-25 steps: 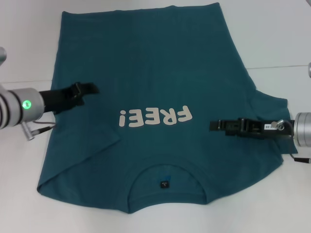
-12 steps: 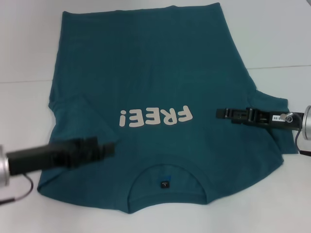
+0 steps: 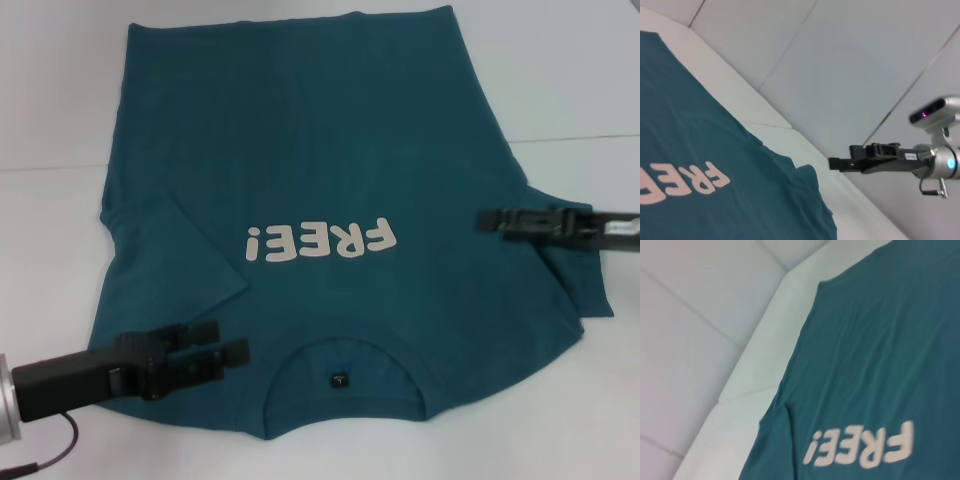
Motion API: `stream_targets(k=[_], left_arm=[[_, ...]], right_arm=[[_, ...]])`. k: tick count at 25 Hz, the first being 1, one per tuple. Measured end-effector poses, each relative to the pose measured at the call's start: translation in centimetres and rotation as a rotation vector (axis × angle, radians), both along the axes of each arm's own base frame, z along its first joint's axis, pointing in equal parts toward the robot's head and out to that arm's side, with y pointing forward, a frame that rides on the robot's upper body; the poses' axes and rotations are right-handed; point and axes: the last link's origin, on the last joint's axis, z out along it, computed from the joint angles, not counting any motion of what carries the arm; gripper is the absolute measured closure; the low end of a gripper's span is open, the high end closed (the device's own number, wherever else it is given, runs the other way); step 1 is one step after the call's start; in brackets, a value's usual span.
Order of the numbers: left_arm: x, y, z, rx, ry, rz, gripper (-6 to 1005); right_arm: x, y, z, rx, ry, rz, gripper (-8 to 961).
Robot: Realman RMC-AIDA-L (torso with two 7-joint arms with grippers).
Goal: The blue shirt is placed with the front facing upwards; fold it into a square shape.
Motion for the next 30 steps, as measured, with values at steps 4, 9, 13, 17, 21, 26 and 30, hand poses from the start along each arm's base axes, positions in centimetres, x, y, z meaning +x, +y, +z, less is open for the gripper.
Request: stream_targets(k=[4,9,13,17,21,26,30], left_arm=[[-0.5,0.0,0.4,0.018,-0.038,0.044,201],[-1.0,-0.1,0.9,0.047,-0.076,0.083,201],[-1.1,0.0,1.1,0.056,-0.091,0.093,201],[-1.0,0.1,1.0,0.059,-0.099,0.096,201],[-1.0,0.2,1.0,0.061,-0.099,0.098,201],[-1.2,0.2,0.9,0.065,-0.098,0.108,201],[-1.1,0.2,0.9,0.069,-0.108,0.11,201]], right_arm=[[1.8,-0.6,3.2,0.045,0.02,-0.096,240],[3.6,-1.7,6.5,0.108,0.004,-0.166,241],[5.3,-2.3,7.7,0.11,-0.02,-0.278,241],[6.4,-2.5,8.1,0.123,-0.014,-0.368,242],[7.1,-1.7,8.1,0.119,-0.067,-0.465,301],[6.4,0.5,7.1,0.095,-0.164,-0.484,300],[5.7,1.8,6.5,0.079,-0.242,-0.467,299]])
